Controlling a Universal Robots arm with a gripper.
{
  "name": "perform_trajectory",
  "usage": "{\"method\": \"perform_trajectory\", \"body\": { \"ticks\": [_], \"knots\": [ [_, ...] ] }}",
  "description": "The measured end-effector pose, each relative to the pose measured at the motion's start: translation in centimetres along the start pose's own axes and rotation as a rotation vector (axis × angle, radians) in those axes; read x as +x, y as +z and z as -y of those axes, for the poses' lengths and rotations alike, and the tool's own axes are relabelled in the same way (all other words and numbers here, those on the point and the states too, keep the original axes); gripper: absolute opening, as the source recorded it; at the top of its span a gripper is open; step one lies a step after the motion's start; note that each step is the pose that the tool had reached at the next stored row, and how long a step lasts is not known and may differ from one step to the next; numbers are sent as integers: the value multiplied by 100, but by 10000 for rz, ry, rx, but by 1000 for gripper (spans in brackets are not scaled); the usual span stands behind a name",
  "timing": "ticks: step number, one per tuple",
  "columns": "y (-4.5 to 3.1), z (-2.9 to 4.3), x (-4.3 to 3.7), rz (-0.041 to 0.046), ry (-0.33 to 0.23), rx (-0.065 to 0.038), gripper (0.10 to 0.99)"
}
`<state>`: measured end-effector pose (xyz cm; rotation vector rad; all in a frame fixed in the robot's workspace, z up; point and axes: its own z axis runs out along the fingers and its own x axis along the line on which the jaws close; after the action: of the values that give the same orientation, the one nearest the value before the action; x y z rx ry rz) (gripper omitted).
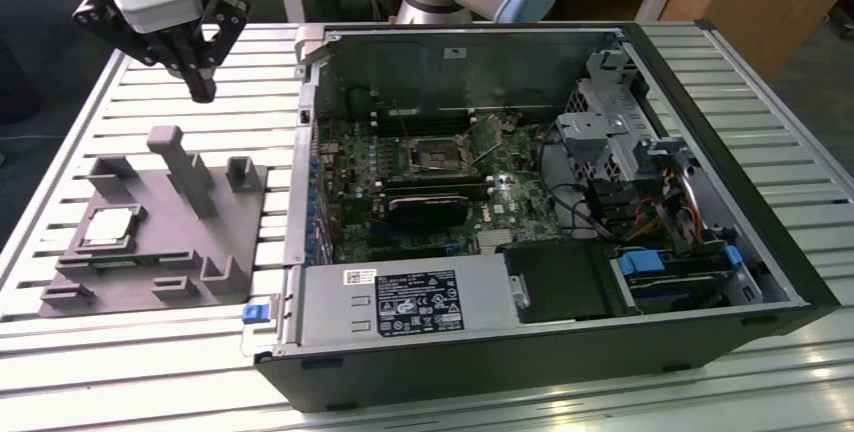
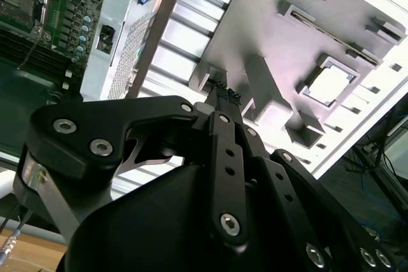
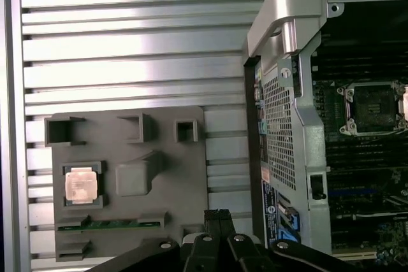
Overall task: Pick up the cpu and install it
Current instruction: 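Reach for the cpu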
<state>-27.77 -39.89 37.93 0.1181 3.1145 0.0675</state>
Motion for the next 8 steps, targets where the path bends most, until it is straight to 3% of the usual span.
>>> {"method": "perform_trajectory", "body": {
  "ticks": [8],
  "knots": [
    [2,5,59,0,0,0,106]
  ]
}}
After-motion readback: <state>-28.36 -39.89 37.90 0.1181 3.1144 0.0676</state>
